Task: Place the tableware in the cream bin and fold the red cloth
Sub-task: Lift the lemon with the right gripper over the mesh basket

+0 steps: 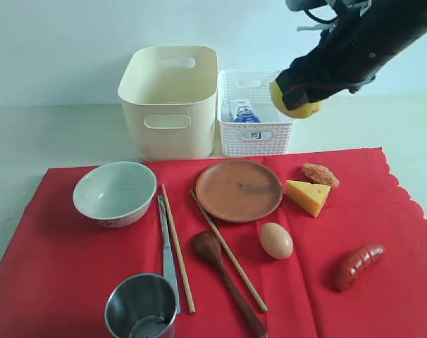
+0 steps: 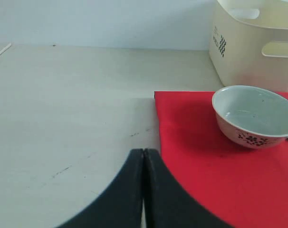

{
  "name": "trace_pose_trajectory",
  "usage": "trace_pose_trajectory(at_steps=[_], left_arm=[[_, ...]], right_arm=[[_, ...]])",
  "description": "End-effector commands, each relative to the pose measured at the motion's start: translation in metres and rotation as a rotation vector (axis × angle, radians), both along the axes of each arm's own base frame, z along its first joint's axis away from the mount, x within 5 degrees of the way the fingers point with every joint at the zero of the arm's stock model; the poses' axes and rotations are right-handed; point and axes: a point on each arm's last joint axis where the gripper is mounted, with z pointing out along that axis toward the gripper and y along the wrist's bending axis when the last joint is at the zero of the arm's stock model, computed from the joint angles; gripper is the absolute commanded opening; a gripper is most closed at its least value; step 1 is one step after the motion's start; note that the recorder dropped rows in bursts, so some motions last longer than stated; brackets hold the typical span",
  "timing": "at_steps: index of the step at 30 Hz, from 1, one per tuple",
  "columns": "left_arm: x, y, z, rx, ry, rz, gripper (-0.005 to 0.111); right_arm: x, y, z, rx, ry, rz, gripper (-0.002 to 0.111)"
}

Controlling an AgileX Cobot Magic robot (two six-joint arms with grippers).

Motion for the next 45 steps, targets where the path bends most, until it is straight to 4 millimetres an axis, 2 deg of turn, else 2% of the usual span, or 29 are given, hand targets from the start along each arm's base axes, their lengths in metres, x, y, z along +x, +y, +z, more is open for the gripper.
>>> trace_pose_trajectory(at_steps=[1, 7, 13, 17, 23, 30, 45], left_arm=[[0.000, 0.000, 0.000, -0.003, -0.013, 0.000, 0.000], [0.000, 0.000, 0.000, -0.003, -0.013, 0.000, 0.000], [0.000, 0.000, 0.000, -0.003, -0.013, 0.000, 0.000], [0.000, 0.000, 0.000, -0.003, -0.013, 0.000, 0.000], [0.000, 0.000, 0.000, -0.003, -0.013, 0.000, 0.000], [0.000, 0.000, 0.000, -0.003, -0.013, 0.000, 0.000], [0.000, 0.000, 0.000, -0.003, -0.013, 0.000, 0.000]], right_arm=[[0.017, 0.005, 0.016, 0.036, -0.080, -0.007, 0.000], [0.038, 0.012, 0.021, 0.049, -0.119, -0.009, 0.000], [0.060, 0.017, 0.014, 0.050, -0.123, -0.015, 0.000], [0.075, 0.010, 0.003, 0.051, -0.107, -0.045, 0.000], [0.099, 0.001, -0.026, 0.075, -0.051, -0.095, 0.000], [0.125, 0.006, -0.054, 0.067, -0.026, -0.095, 0.000], [0.179, 0.011, -0.073, 0.083, -0.115, -0.105, 0.000]])
